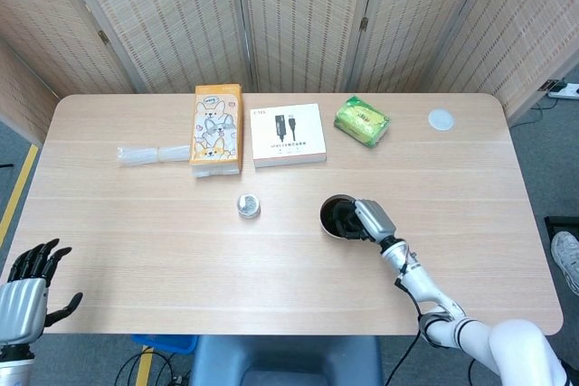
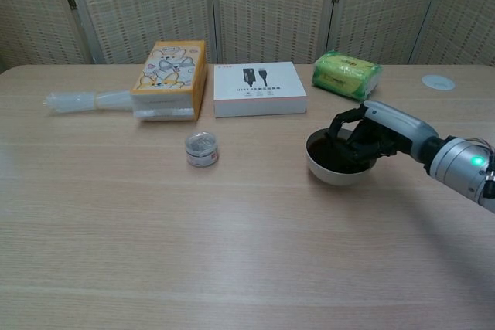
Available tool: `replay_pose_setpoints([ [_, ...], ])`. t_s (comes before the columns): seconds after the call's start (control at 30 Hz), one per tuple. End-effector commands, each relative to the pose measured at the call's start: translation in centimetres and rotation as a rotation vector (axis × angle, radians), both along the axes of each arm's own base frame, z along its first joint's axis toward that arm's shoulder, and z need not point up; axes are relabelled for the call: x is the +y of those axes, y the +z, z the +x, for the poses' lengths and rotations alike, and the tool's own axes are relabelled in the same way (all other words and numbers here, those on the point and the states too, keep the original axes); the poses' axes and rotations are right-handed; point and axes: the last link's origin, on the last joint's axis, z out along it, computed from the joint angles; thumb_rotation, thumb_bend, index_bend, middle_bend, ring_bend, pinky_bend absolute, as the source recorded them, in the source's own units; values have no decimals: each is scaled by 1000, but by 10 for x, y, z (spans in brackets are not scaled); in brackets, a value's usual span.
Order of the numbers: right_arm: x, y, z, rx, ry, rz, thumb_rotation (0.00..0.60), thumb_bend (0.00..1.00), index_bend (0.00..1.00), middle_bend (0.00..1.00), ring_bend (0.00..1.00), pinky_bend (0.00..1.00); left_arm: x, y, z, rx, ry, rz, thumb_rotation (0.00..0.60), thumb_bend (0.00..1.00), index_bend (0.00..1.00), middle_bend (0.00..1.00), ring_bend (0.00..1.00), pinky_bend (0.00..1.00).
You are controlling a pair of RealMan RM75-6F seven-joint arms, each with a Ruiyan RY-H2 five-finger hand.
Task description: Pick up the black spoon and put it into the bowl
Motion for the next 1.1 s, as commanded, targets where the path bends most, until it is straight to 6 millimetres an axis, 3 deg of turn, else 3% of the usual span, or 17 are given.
replay_pose_setpoints([
  [0.03,-5,-1,3,5,-2,-9,600,536,654,1000,1000,1000,1,0,0,1,-1,-1,600,266,220,134,131,150],
  [0.27,-15,-11,18,-3,0,-13,600,536,654,1000,1000,1000,2,2,-1,5,1,0,600,267,220,134,130,150],
  [0.47,-11,-17,27,-3,37,3,600,536,653,1000,1000,1000,1,3,-1,5,4,3,600,267,220,134,130,149],
  [0.87,6,-10,13,26,50,35,600,537,654,1000,1000,1000,0,3,-1,1,-3,0,600,267,220,134,131,150],
  [1.1,-4,-1,4,42,0,-3,600,539,654,1000,1000,1000,-1,1,-2,-4,-2,-6,600,267,220,134,131,150],
])
